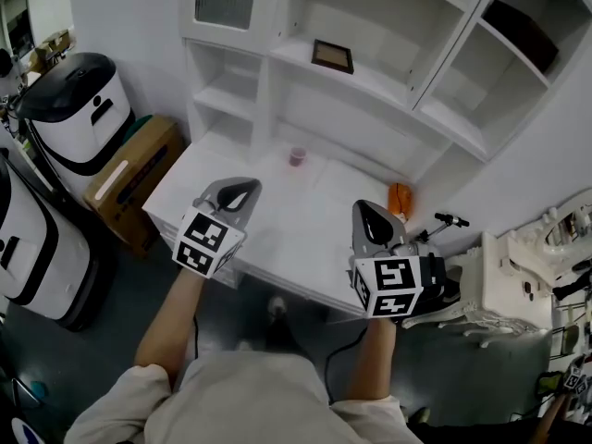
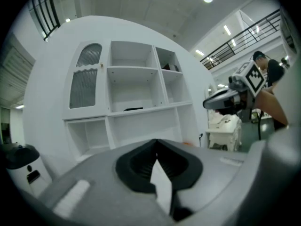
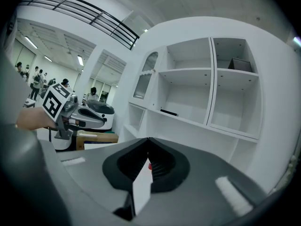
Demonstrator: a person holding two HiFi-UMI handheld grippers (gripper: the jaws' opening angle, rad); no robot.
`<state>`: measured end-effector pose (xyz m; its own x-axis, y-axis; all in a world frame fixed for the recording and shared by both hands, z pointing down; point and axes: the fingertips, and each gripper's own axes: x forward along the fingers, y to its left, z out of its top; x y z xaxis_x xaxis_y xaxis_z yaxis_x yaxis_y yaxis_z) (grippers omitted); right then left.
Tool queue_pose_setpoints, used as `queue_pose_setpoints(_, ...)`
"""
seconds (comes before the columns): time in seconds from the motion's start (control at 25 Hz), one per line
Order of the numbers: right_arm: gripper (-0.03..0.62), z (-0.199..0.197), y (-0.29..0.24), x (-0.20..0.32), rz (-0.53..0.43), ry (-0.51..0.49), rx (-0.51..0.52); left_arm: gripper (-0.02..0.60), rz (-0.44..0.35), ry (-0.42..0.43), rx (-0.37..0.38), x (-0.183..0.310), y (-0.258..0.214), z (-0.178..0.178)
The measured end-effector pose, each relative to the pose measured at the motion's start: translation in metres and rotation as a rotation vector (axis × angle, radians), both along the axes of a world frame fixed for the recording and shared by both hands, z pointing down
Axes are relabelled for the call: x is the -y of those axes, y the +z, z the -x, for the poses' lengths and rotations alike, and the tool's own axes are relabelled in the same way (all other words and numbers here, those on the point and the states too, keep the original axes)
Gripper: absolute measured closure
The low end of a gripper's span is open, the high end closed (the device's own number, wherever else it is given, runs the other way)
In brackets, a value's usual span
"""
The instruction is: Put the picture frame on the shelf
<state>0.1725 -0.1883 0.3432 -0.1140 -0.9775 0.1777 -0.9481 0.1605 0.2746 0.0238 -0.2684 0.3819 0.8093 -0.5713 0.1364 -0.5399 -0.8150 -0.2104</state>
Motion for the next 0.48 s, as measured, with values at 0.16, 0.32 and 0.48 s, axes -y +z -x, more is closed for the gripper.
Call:
queue_pose_setpoints(0.16,0.588,0.011,0.002,-0.020,-0.001,-0.008,0.013,0.578,0.003,0.001,-0.027,-0.029,-0.003,0.011)
queue_pose_setpoints(0.32,0.588,0.020,0.004,-0.041,-0.003,0.001,0.028,0.578,-0.030,-0.009,-0.018,-0.054,-0.010,0.023)
queue_pose_setpoints(0.48,0.588,0.028,0.001,-0.062,-0.014,0.004,0.030,0.578,-0.091,-0.022,0.008,-0.073,-0.025,0.033)
